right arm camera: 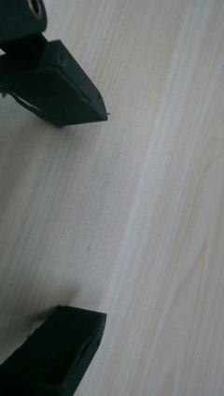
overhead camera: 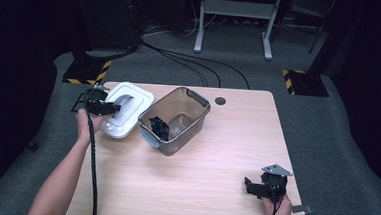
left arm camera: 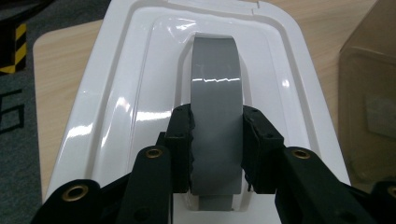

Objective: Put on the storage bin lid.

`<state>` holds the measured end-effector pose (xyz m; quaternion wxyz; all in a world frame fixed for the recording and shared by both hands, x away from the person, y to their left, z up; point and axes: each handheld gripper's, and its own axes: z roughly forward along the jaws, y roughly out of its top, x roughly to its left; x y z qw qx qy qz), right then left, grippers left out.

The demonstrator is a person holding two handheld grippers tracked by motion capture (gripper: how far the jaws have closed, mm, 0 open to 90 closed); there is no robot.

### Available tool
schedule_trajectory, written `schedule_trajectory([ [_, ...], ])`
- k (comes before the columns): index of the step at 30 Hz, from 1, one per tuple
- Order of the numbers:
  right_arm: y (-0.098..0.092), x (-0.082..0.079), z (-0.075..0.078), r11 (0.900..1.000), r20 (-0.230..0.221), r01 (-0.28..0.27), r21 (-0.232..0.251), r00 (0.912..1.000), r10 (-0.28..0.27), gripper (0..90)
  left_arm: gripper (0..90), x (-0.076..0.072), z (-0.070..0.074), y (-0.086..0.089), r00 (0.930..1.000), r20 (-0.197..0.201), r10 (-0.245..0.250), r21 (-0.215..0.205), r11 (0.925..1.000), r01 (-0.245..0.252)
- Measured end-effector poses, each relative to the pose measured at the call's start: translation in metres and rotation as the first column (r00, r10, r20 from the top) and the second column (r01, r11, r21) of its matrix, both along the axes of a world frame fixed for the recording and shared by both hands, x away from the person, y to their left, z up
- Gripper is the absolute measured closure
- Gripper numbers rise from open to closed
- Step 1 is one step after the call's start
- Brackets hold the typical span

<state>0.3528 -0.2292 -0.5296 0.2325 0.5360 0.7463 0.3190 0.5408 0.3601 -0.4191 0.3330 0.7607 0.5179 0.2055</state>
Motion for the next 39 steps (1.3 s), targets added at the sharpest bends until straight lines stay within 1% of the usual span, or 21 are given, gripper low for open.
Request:
schedule_trajectory([
  [2,0.000,0.000,0.000,1.000,0.000,0.000,0.000,1.0000,0.000,3.9,67.2,-0.003,0.007,-0.001,0.9999,0.016,-0.004,0.012,0.9999,0.004],
  [4,0.000,0.000,0.000,1.000,0.000,0.000,0.000,1.0000,0.000,3.9,67.2,-0.004,0.013,-0.001,0.9997,0.016,-0.017,0.007,0.9998,0.016],
  [6,0.000,0.000,0.000,1.000,0.000,0.000,0.000,1.0000,0.000,3.9,67.3,-0.005,0.018,-0.001,0.9996,0.024,-0.014,0.010,0.9999,0.014],
  [7,0.000,0.000,0.000,1.000,0.000,0.000,0.000,1.0000,0.000,3.9,67.2,-0.005,0.021,0.000,0.9996,0.020,-0.021,0.010,0.9997,0.021],
  [9,0.000,0.000,0.000,1.000,0.000,0.000,0.000,1.0000,0.000,3.9,67.2,-0.006,0.026,0.001,0.9992,0.036,-0.018,0.009,0.9998,0.017],
  [10,0.000,0.000,0.000,1.000,0.000,0.001,-0.002,1.0000,-0.001,3.9,67.2,-0.006,0.028,0.000,0.9994,0.033,-0.013,0.004,0.9999,0.013],
  [12,0.000,0.000,0.000,1.000,0.000,0.000,0.000,1.0000,0.000,3.9,67.2,-0.007,0.034,0.002,0.9990,0.035,-0.029,0.011,0.9995,0.029],
  [13,0.000,0.000,0.000,1.000,0.000,0.000,0.000,1.0000,0.000,3.9,67.2,-0.008,0.037,0.001,0.9988,0.046,-0.018,0.003,0.9998,0.018],
  [15,0.000,0.000,0.000,1.000,0.000,0.000,0.000,1.0000,0.000,3.9,67.2,-0.009,0.043,0.002,0.9987,0.046,-0.022,0.000,0.9998,0.022],
  [16,0.000,0.000,0.000,1.000,0.000,0.000,0.000,1.0000,0.000,3.9,67.2,-0.010,0.047,0.002,0.9983,0.048,-0.034,0.011,0.9994,0.033],
  [17,0.000,0.000,0.000,1.000,0.000,0.000,0.000,1.0000,0.000,3.9,67.2,-0.010,0.050,0.002,0.9984,0.043,-0.035,0.013,0.9993,0.035],
  [21,0.000,0.000,0.000,1.000,0.000,0.000,0.000,1.0000,0.000,3.9,67.2,-0.012,0.062,0.001,0.9975,0.059,-0.040,0.010,0.9992,0.039],
  [22,0.000,0.000,0.000,1.000,0.000,0.000,0.000,1.0000,0.000,3.9,67.2,-0.012,0.065,0.001,0.9970,0.061,-0.049,0.022,0.9986,0.047],
  [23,0.000,0.000,0.000,1.000,0.000,0.000,0.000,1.0000,0.000,3.9,67.2,-0.013,0.068,0.000,0.9968,0.064,-0.048,0.013,0.9988,0.048],
  [27,0.000,0.000,0.000,1.000,0.000,0.000,0.000,1.0000,0.000,3.9,67.2,-0.015,0.081,-0.002,0.9953,0.077,-0.059,0.014,0.9982,0.059],
  [29,0.000,0.000,0.000,1.000,0.000,0.000,0.000,1.0000,0.000,3.9,67.2,-0.015,0.085,-0.004,0.9946,0.079,-0.067,0.009,0.9977,0.067],
  [30,0.000,0.000,0.000,1.000,0.000,0.000,0.000,1.0000,0.000,3.9,67.2,-0.015,0.087,-0.006,0.9938,0.088,-0.068,0.007,0.9977,0.068],
  [31,0.000,0.000,0.000,1.000,0.000,0.000,0.000,1.0000,0.000,3.9,67.2,-0.015,0.089,-0.007,0.9937,0.082,-0.076,0.008,0.9971,0.076],
  [32,0.000,0.000,0.000,1.000,0.000,0.000,0.000,1.0000,0.000,3.9,67.2,-0.015,0.091,-0.009,0.9930,0.090,-0.077,0.003,0.9970,0.077],
  [34,0.000,0.000,0.000,1.000,0.000,0.000,0.000,1.0000,0.000,3.9,67.2,-0.015,0.095,-0.013,0.9922,0.094,-0.082,-0.003,0.9966,0.082],
  [39,0.000,0.000,0.000,1.000,0.000,0.000,0.000,1.0000,0.000,3.9,67.2,-0.015,0.104,-0.022,0.9894,0.093,-0.112,-0.002,0.9936,0.113],
])
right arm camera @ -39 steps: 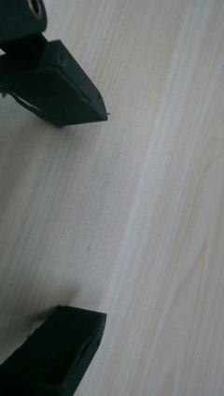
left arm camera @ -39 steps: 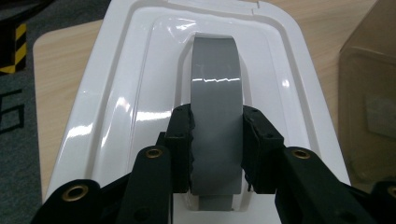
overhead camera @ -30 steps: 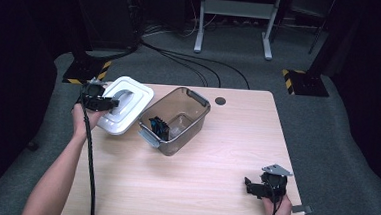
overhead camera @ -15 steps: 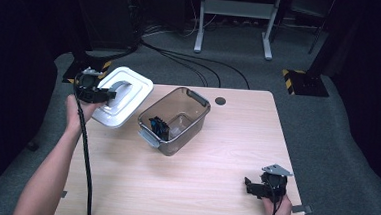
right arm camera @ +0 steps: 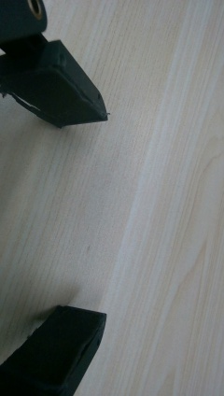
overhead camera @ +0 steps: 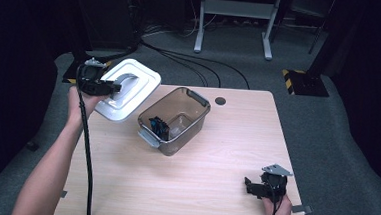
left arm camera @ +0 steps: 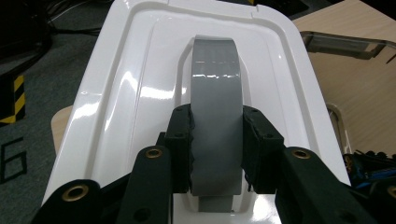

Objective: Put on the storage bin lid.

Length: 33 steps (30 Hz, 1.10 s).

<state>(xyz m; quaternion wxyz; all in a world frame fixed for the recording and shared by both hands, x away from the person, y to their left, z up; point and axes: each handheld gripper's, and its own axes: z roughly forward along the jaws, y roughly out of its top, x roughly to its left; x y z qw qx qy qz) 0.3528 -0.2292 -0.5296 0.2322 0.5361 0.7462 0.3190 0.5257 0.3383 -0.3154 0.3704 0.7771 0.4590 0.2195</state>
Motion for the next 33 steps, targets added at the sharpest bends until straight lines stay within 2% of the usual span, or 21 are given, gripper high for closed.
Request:
schedule_trajectory([
  [8,0.000,0.000,0.000,1.000,0.000,0.000,0.000,1.0000,0.000,3.9,67.2,-0.002,0.012,-0.017,0.9986,-0.005,-0.054,0.003,0.9986,0.054],
  [9,0.000,0.000,0.000,1.000,0.000,0.000,0.000,1.0000,0.000,3.9,67.2,-0.003,0.013,-0.021,0.9985,-0.003,-0.055,-0.007,0.9984,0.055],
  [17,0.000,0.000,0.000,1.000,0.000,0.000,0.000,1.0000,0.000,3.9,67.2,-0.003,0.019,-0.043,0.9929,-0.007,-0.119,-0.007,0.9929,0.118],
  [25,0.000,0.000,0.000,1.000,0.000,0.000,0.000,1.0000,0.000,3.9,67.2,-0.003,0.021,-0.063,0.9857,-0.017,-0.168,-0.023,0.9856,0.167],
  [33,0.000,0.000,0.000,1.000,0.000,0.000,0.000,1.0000,0.000,3.9,67.2,-0.002,0.020,-0.081,0.9764,-0.040,-0.212,-0.009,0.9772,0.212],
])
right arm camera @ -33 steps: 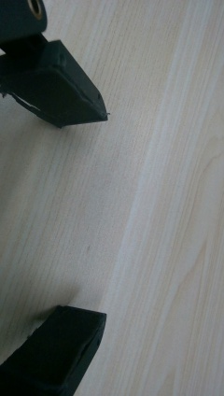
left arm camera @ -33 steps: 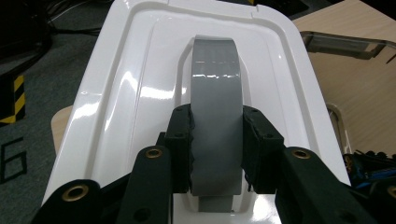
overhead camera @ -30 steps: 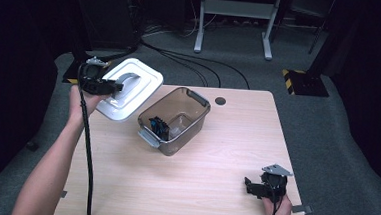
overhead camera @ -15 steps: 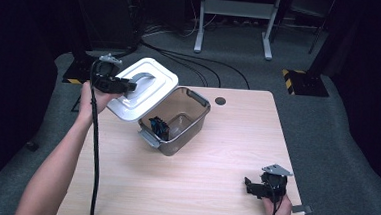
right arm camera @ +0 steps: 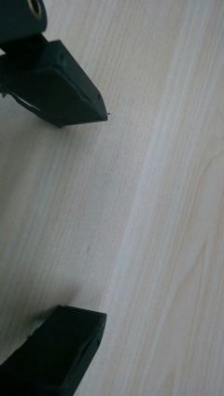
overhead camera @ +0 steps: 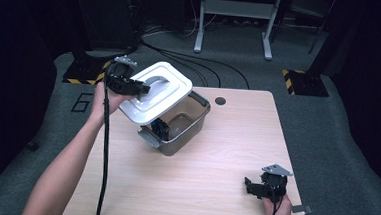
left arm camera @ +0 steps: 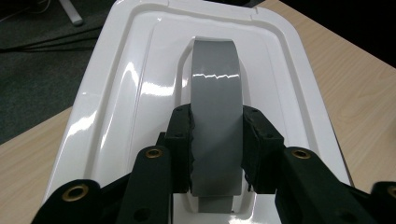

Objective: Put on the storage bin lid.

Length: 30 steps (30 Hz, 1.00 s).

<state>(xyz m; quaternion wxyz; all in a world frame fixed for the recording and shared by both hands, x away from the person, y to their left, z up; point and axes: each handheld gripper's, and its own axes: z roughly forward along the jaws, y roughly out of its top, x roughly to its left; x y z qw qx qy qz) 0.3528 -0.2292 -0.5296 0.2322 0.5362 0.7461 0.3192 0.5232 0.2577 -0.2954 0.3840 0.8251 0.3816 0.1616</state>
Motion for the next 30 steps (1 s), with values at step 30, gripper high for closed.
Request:
schedule_trajectory([
  [30,0.000,0.000,0.000,1.000,0.001,0.000,-0.001,1.0000,0.000,4.0,67.2,0.024,-0.034,-0.060,0.9845,-0.175,0.004,0.003,1.0000,-0.003],
])
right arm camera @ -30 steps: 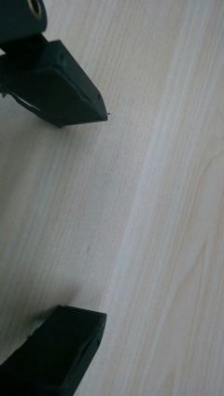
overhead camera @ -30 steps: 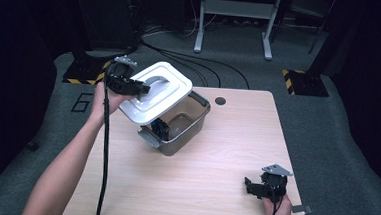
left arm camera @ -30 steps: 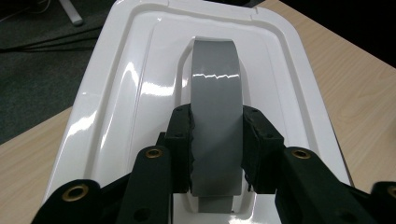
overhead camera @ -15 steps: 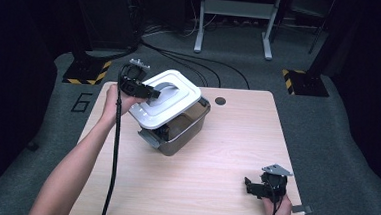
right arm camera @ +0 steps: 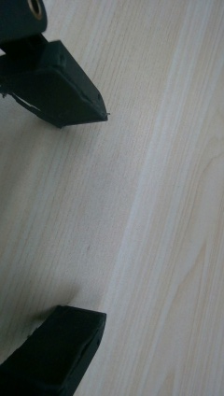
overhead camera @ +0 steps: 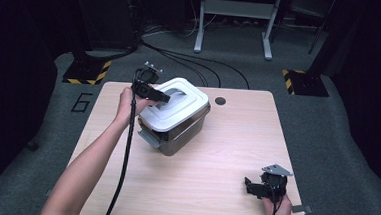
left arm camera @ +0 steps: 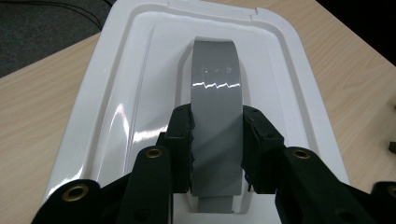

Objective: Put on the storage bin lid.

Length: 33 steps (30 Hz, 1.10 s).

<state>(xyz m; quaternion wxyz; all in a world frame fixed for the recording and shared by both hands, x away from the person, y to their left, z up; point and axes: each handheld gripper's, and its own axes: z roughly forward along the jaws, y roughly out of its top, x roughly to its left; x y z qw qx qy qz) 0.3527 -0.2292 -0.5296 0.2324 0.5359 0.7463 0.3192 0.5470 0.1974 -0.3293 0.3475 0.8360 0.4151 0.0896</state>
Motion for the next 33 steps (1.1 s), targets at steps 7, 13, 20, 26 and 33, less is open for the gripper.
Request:
schedule_trajectory([
  [7,0.000,0.000,0.000,1.000,0.000,0.000,0.000,1.0000,0.000,4.0,67.1,0.000,-0.006,-0.009,0.9995,-0.027,-0.014,0.014,0.9998,0.014],
  [13,0.000,0.000,0.000,1.000,0.001,0.000,-0.002,1.0000,0.000,4.0,67.0,-0.002,-0.011,-0.013,0.9993,-0.033,-0.015,0.015,0.9998,0.015],
  [20,0.000,0.000,0.000,1.000,0.001,0.000,-0.002,1.0000,0.000,4.0,62.9,-0.008,-0.012,-0.013,0.9994,-0.028,-0.018,0.009,0.9998,0.018],
  [26,0.000,0.000,0.000,1.000,0.000,0.000,0.000,1.0000,0.000,4.0,53.7,-0.017,-0.008,-0.017,0.9993,-0.011,-0.036,0.053,0.9979,0.036],
  [33,0.000,0.000,0.000,1.000,0.000,0.000,0.000,1.0000,0.000,4.0,52.5,-0.021,-0.012,-0.019,0.9993,0.014,-0.033,0.122,0.9921,0.031],
])
